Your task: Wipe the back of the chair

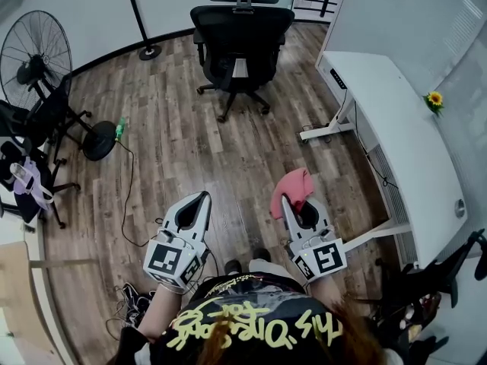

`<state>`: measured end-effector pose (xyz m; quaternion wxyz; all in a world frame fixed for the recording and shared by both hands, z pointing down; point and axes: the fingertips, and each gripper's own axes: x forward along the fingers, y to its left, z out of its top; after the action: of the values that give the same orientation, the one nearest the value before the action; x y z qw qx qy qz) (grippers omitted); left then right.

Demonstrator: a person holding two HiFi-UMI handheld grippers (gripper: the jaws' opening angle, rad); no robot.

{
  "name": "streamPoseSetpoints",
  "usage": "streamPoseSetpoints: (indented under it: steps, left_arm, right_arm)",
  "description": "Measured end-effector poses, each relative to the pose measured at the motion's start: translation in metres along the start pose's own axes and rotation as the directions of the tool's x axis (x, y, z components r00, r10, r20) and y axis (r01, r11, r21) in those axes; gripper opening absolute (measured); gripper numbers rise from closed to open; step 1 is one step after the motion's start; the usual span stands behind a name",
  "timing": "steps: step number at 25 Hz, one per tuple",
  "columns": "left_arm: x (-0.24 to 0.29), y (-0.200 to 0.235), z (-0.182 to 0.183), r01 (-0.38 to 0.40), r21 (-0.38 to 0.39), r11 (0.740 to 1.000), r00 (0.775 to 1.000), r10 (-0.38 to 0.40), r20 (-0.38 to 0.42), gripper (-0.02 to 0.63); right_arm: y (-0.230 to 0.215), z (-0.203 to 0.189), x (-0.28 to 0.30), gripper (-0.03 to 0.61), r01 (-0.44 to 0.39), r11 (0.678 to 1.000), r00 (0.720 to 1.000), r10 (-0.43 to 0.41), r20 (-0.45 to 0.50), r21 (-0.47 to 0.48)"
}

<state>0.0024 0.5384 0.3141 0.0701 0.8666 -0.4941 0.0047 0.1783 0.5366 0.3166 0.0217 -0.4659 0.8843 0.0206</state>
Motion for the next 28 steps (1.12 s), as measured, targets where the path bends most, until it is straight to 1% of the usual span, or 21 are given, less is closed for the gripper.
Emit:
streamPoseSetpoints:
  steps: [7,14,20,24,28]
  left_arm:
    - [-0.014,0.005,-0.007,0.049,0.003,0.999,0.999,-0.049,-0.004,-0.008]
    - [-0.012,0.014,-0.016,0.033,-0.019,0.999,0.999,-0.033,-0.016,-0.008]
    - [0.012,0.028,-0.017,-0.004,-0.019,1.000,1.000,0.004,-0.027,-0.008]
    - [0.044,0.038,-0.011,-0.020,-0.009,1.000,1.000,0.020,-0.023,-0.008]
    - [0.082,0.055,-0.003,-0.053,-0.006,0.999,0.999,0.053,-0.009,-0.008]
  right_arm:
    - [0.016,-0.003,-0.007,0.061,0.048,0.999,0.999,-0.048,0.003,-0.002]
    - [0.016,-0.018,-0.007,0.061,0.044,0.999,0.998,-0.044,-0.038,-0.014]
    - [-0.005,-0.027,0.018,0.061,0.015,1.000,0.999,-0.015,-0.044,-0.008]
    - [-0.032,-0.026,0.047,0.061,-0.009,1.000,0.999,0.009,-0.033,-0.006]
    - [-0.064,-0.026,0.084,0.061,-0.036,0.999,0.999,0.036,-0.022,-0.010]
